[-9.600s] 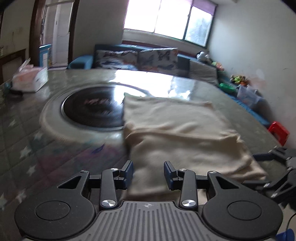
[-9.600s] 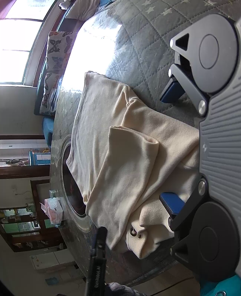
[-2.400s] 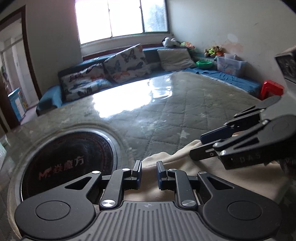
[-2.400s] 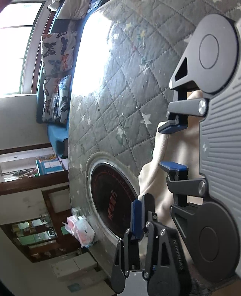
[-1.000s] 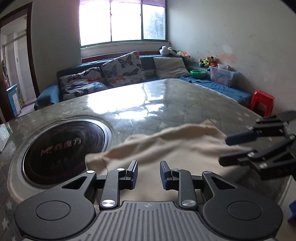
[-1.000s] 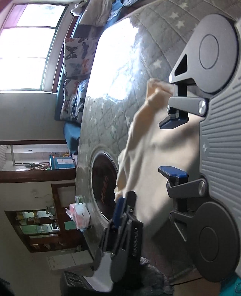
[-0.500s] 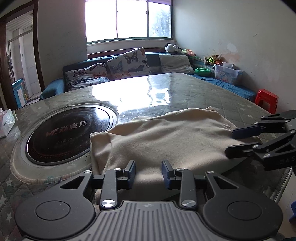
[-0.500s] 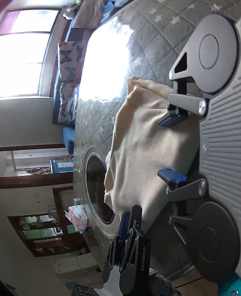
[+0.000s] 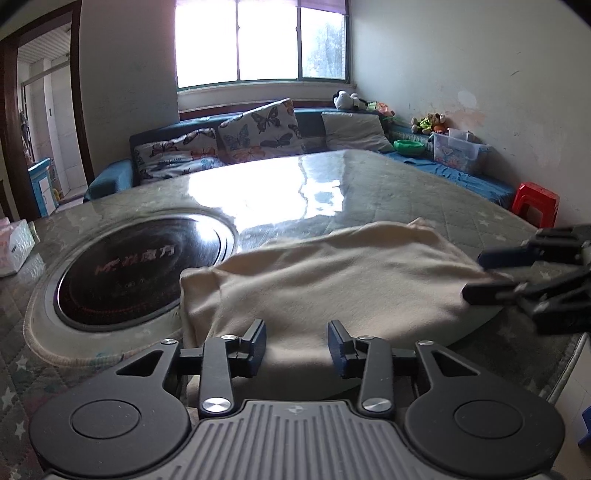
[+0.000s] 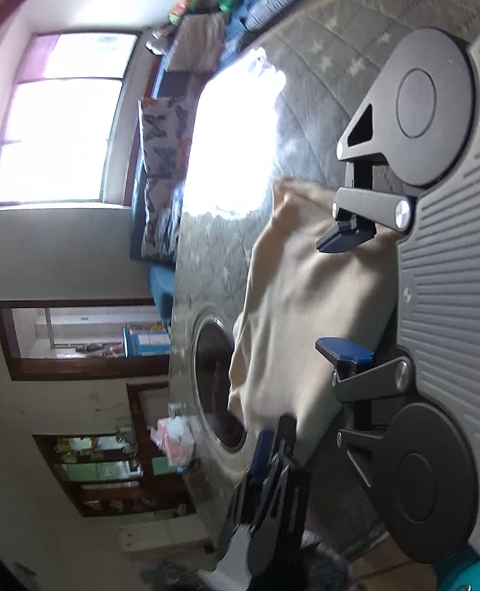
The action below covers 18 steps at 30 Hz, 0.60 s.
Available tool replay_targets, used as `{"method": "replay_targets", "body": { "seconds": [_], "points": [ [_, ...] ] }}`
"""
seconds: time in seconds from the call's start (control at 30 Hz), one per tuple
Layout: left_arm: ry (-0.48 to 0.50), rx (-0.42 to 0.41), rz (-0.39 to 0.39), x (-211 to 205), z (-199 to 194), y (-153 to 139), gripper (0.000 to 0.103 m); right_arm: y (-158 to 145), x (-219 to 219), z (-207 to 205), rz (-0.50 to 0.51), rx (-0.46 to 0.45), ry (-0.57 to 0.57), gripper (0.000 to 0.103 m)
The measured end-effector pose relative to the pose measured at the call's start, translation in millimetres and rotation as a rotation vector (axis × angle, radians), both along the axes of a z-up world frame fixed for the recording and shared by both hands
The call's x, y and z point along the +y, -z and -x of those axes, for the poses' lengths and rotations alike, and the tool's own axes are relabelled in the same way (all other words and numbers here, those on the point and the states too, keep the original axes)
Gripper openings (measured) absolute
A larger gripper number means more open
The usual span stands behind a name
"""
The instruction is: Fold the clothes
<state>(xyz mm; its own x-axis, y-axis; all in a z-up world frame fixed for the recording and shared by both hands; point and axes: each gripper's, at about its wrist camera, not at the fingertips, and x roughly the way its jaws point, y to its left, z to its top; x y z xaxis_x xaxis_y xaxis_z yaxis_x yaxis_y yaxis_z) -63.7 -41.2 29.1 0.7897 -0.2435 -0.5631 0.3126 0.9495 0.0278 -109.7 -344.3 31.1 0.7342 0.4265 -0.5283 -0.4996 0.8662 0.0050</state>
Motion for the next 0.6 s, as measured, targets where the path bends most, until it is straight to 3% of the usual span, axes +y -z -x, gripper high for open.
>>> {"method": "replay_targets", "body": {
  "seconds": [0.17,0.3,0.37,0.6],
  "points": [
    [0.043,-0.023,-0.02,-14,5,-3,0.044,10,-2,-2,0.016,0.034,0.02,0.054],
    [0.049,-0.013,-0.031,-18,6,5,0.044,-2,0,0,0.035,-0.004,0.004,0.058],
    [0.048,-0.012,-0.032,-19,7,9,0.044,-7,5,-1,0.037,-0.021,-0.017,0.065],
    [0.019,-0.029,-0.018,-11,10,0,0.047,-10,34,-8,0.045,-0.04,-0.101,0.066]
  ]
}}
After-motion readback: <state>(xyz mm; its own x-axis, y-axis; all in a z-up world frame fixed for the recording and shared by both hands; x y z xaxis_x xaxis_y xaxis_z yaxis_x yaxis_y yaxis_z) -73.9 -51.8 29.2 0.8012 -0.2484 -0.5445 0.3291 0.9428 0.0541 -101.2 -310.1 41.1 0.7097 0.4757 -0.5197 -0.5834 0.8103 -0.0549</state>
